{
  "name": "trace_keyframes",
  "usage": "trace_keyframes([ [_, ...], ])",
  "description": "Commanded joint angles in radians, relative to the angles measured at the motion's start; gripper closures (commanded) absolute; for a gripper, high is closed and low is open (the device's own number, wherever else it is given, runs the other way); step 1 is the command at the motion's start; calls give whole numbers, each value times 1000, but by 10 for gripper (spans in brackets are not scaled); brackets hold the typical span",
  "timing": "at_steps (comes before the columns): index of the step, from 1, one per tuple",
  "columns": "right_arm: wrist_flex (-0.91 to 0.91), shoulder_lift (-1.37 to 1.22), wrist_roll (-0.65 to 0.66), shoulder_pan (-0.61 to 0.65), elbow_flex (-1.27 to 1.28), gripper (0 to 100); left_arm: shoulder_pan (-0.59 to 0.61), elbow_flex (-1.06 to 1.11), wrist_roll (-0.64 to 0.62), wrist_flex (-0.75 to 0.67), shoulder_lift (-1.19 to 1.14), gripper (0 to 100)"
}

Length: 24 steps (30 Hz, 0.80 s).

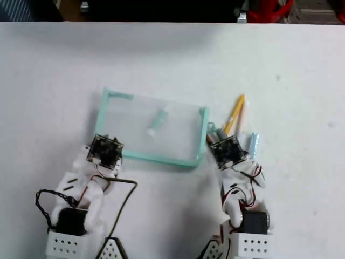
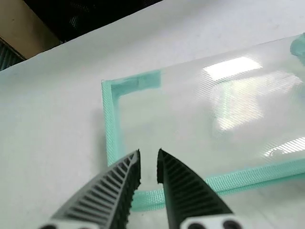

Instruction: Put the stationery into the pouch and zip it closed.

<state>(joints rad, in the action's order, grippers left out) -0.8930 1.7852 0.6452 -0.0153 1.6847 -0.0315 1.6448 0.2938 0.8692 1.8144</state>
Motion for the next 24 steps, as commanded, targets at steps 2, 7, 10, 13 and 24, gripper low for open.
trace_keyframes([
  [2, 21, 7, 115, -8, 2, 981, -1, -8, 11, -17, 8, 936],
  [7, 16, 7, 115, 44, -52, 981, -1, -6, 12, -26, 8, 972],
  [10, 15, 7, 48, 97, -129, 981, -1, -6, 12, -26, 8, 972],
  [13, 12, -1, -68, 179, -232, 981, -1, -6, 12, -26, 8, 972],
  [24, 91, 1, -186, 449, -193, 981, -1, -6, 12, -25, 8, 972],
])
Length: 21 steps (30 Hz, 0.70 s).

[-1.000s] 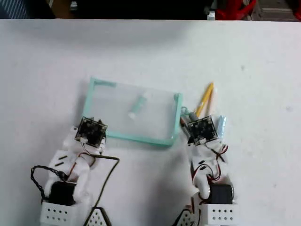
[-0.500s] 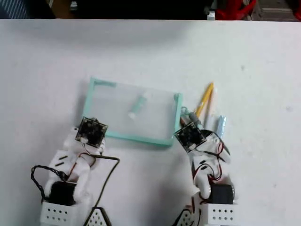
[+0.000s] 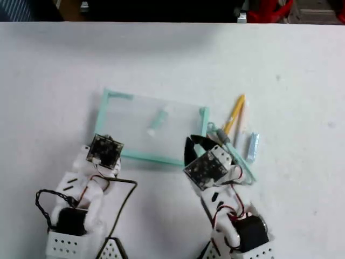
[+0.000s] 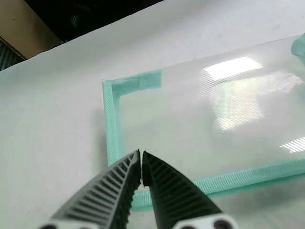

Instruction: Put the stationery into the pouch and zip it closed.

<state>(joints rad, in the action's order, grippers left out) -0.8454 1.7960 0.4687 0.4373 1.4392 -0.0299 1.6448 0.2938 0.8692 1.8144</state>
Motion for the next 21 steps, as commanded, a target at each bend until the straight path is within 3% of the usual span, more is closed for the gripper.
trace_keyframes([
  [1, 61, -5, -9, -28, 94, 981, -2, -6, 12, -26, 8, 972],
  [4, 79, -5, -35, -130, 135, 981, -2, -6, 12, -26, 8, 972],
  [8, 88, -4, -178, -236, 135, 981, -2, -6, 11, -26, 8, 972],
  [16, 102, -4, -189, -269, 137, 978, -2, -6, 9, -26, 8, 972],
  [21, 114, -4, -212, -274, 137, 844, -2, -6, 8, -26, 8, 972],
])
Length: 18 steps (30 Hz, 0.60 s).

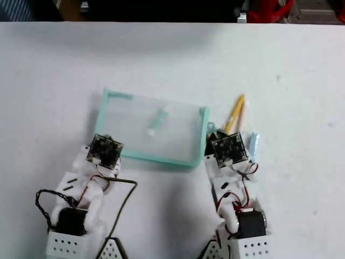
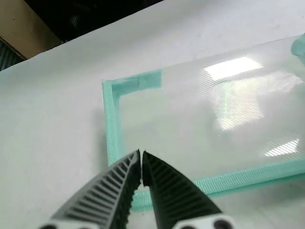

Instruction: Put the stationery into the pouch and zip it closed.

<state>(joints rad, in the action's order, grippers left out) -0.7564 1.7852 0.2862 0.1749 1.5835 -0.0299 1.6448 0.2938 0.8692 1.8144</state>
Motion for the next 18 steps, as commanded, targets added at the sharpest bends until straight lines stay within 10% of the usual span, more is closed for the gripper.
trace_keyframes([
  [1, 25, 7, -64, -12, -8, 812, -2, -6, 8, -26, 8, 972],
  [5, 19, 7, -120, -12, -8, 766, -2, -6, 8, -26, 8, 972],
  [9, 18, 5, -17, -4, -3, 998, -2, -6, 6, -26, 8, 972],
  [18, 25, 7, -20, -2, 14, 813, -4, -8, -28, -26, 8, 915],
])
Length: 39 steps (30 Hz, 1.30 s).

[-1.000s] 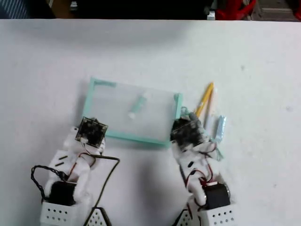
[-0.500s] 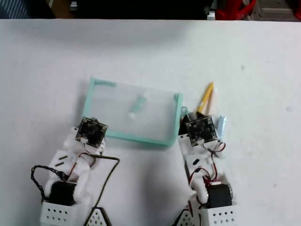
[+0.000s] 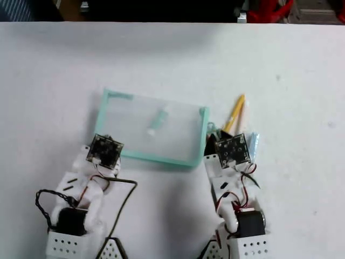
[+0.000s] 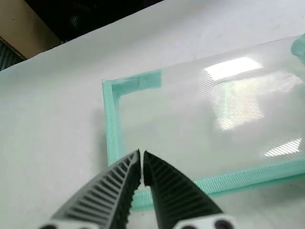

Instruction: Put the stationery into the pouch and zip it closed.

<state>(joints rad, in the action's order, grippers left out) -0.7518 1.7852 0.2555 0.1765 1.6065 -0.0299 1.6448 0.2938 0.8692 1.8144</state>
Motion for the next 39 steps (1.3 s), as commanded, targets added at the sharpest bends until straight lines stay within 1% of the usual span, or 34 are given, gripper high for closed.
trace_keyframes([
  [1, 21, 7, 11, -4, -9, 800, -4, -8, -57, -26, 8, 884],
  [3, 21, 7, 11, -4, -8, 790, -2, -8, -121, -26, 8, 841],
  [4, 19, 7, 11, -4, -8, 801, -2, -8, -140, -26, 8, 837],
  [5, 15, 7, 17, -4, -9, 831, -2, -8, -144, -26, 8, 839],
  [6, 15, 7, 18, -10, -9, 887, -2, -6, -137, -26, 8, 839],
  [7, 15, 7, 18, -13, -9, 963, -1, -6, -124, -26, 8, 839],
  [8, 18, 7, 18, -13, -9, 998, 5, -6, -110, -26, 8, 839],
  [10, 19, 7, 18, -13, -9, 929, 22, -6, -106, -28, 8, 839],
  [13, 21, 7, 23, -16, -15, 903, 31, -6, -101, -28, 8, 849],
  [16, -1, 7, 55, -61, -40, 910, 33, -6, -100, -28, 8, 906],
  [19, 2, 7, 52, -134, -43, 988, 33, -12, -100, -25, 8, 978],
  [21, 27, 7, 52, -176, -41, 953, 35, -12, -100, -26, 8, 972],
  [25, 31, 5, -12, -226, -41, 815, 30, -11, -98, -28, 8, 976],
  [26, 27, 1, -9, -228, -48, 797, 28, -9, -98, -28, 8, 976],
  [31, -33, -39, 29, -222, -118, 839, 33, -6, -98, -28, 8, 972],
  [33, -31, -88, 58, -222, -167, 840, 33, 5, -98, -29, 8, 934],
  [36, -36, -243, 175, -154, -244, 843, 35, 34, -98, -68, 8, 865],
  [39, -21, -479, 210, -137, -330, 841, 35, 41, -98, -74, 8, 862],
])
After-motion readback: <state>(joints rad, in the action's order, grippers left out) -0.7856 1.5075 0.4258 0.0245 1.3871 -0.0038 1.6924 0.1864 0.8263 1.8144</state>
